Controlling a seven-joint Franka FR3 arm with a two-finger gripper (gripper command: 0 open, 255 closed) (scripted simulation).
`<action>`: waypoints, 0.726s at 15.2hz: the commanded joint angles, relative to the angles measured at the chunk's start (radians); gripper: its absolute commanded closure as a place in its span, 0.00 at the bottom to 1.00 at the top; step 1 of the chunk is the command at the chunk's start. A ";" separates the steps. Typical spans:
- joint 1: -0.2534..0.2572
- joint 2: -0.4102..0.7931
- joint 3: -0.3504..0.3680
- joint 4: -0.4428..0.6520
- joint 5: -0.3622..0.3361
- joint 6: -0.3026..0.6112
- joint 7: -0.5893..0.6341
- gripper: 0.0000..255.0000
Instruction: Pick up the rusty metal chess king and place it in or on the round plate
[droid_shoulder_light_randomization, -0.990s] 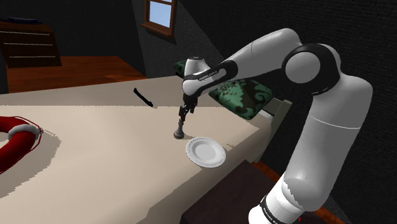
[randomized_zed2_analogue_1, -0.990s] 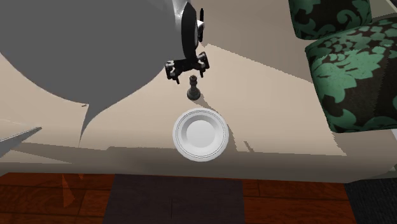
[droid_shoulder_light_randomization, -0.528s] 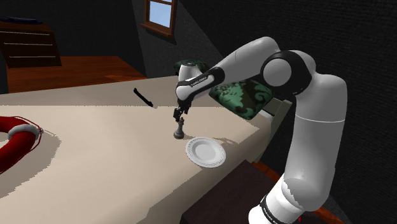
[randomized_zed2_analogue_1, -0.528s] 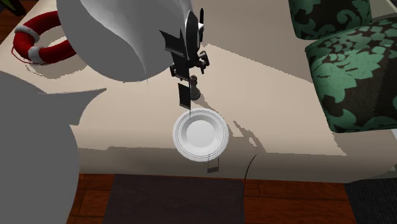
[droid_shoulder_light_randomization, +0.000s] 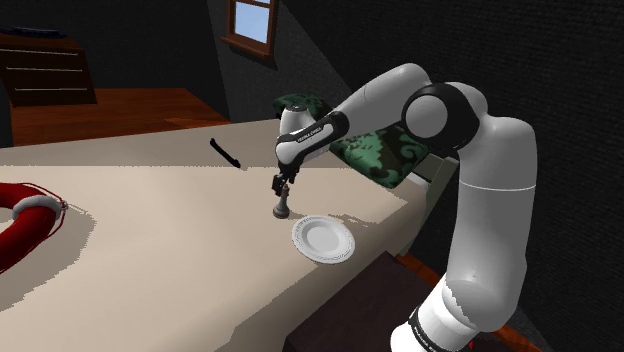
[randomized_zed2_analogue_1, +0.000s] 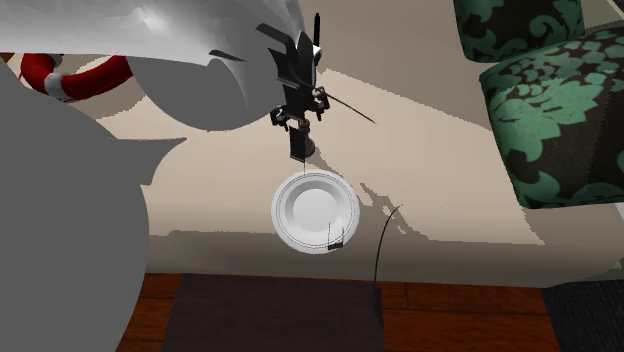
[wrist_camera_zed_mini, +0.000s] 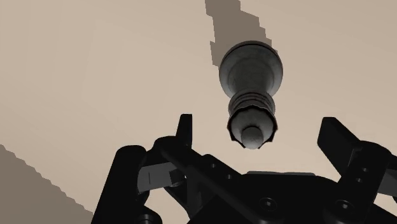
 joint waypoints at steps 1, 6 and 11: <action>0.000 0.001 0.000 0.000 0.000 0.001 0.000 0.00; 0.000 0.001 0.000 0.000 0.000 0.000 0.000 1.00; 0.000 0.001 0.000 0.000 0.000 0.000 0.000 1.00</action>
